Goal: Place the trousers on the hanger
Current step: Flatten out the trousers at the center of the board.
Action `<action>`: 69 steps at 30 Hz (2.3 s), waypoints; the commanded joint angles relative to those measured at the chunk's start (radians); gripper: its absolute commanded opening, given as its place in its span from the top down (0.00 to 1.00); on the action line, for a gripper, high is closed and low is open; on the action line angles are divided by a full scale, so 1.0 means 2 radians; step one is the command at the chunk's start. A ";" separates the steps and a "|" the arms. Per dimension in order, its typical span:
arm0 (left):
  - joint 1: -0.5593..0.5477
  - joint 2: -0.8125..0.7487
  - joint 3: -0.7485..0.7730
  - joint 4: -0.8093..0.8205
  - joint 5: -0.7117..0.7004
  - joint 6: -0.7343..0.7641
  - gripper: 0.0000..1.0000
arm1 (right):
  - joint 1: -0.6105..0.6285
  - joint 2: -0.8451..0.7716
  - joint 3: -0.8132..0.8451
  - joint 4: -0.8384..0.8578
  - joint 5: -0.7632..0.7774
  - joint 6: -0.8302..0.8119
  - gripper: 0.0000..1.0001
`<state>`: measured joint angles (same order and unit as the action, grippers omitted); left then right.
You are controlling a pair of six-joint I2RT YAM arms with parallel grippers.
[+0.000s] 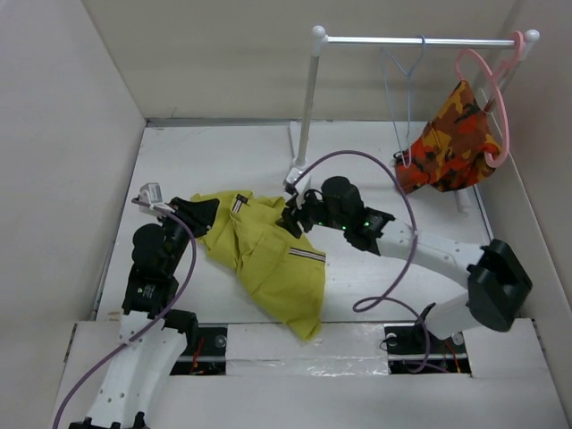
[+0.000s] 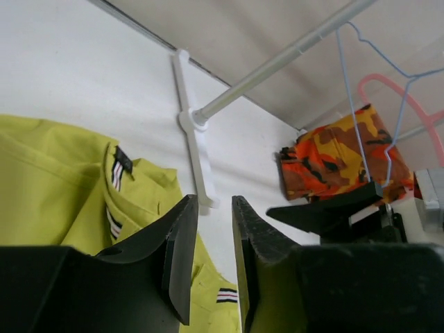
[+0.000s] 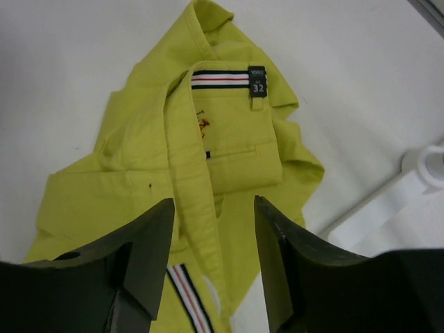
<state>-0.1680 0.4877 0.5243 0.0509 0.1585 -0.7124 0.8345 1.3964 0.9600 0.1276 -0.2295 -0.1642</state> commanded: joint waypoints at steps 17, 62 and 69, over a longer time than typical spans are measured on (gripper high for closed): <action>0.002 0.023 -0.123 0.031 -0.059 -0.053 0.46 | 0.025 0.240 0.203 -0.004 -0.092 -0.048 0.08; 0.002 0.110 -0.204 0.077 -0.015 -0.017 0.47 | 0.000 0.241 0.159 0.034 -0.156 -0.016 0.06; 0.002 0.106 -0.201 0.080 -0.023 -0.023 0.82 | 0.000 0.186 0.092 0.075 -0.116 0.011 0.80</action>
<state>-0.1680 0.7094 0.1284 0.1768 0.1051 -0.7551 0.8394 1.8587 1.1870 0.1959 -0.5301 -0.1596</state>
